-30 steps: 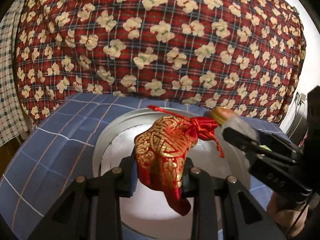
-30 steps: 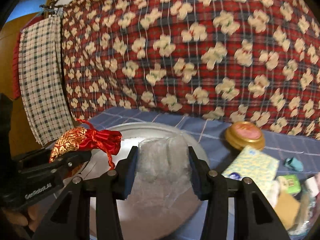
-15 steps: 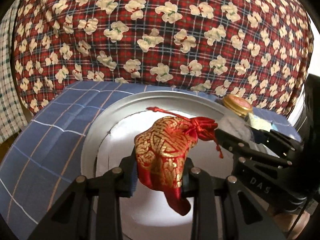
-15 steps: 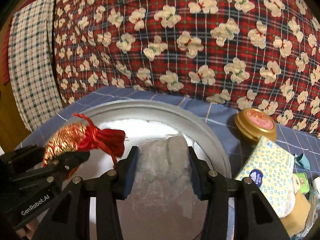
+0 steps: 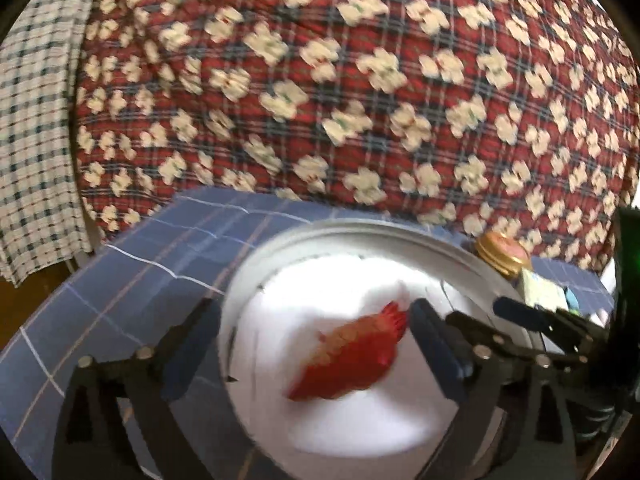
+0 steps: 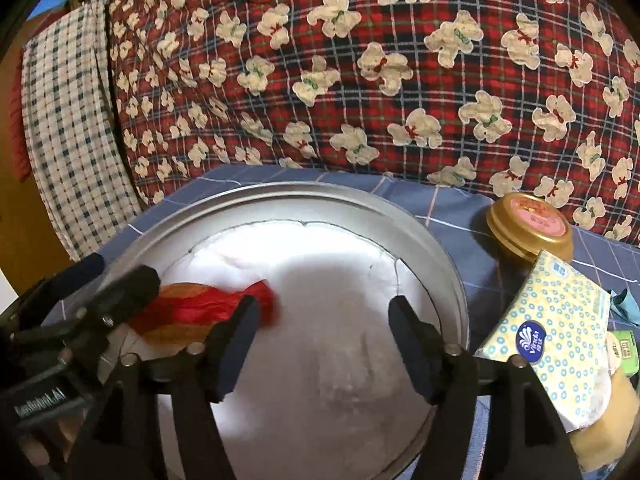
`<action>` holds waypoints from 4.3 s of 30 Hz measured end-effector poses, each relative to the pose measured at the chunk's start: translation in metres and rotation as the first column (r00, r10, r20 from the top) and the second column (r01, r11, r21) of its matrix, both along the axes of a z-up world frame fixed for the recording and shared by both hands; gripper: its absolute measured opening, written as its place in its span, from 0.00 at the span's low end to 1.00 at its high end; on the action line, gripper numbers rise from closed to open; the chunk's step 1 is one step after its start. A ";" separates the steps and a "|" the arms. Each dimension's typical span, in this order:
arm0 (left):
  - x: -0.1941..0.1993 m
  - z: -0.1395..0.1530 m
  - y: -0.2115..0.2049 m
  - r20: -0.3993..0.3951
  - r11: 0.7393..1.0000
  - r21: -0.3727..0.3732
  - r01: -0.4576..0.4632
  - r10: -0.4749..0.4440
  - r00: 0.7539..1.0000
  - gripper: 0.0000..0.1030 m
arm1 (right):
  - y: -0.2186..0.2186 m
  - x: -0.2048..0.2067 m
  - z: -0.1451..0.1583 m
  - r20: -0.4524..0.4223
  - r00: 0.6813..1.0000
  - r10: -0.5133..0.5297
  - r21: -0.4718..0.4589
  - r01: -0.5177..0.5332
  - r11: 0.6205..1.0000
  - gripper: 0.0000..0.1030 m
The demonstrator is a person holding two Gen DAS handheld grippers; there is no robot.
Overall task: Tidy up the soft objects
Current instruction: 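Lower the red pouch into the tin and open the left tool while the right tool drops the bag, then move both tools back toward the remaining items on the table, then grasp the yellow sponge with the left tool while the right tool grasps the white-and-pink towel roll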
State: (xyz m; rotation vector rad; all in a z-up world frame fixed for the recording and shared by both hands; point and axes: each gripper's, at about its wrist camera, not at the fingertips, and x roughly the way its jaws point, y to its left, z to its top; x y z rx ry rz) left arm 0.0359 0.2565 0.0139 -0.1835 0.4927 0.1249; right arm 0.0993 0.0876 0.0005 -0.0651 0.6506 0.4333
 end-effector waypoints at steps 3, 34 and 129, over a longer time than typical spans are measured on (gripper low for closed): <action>-0.005 0.004 0.002 0.019 1.000 0.000 -0.023 0.023 1.000 0.99 | 0.000 -0.004 0.002 0.005 1.000 0.025 0.023 -0.025 0.999 0.75; -0.032 0.030 -0.048 0.120 0.998 0.057 0.027 -0.033 0.992 1.00 | -0.067 -0.031 0.028 0.141 0.976 -0.163 0.100 0.150 0.984 0.75; -0.005 0.018 -0.320 -0.086 0.841 0.269 0.470 -0.465 0.881 0.54 | -0.363 -0.057 -0.042 -0.225 0.715 -0.662 0.004 0.681 0.733 0.46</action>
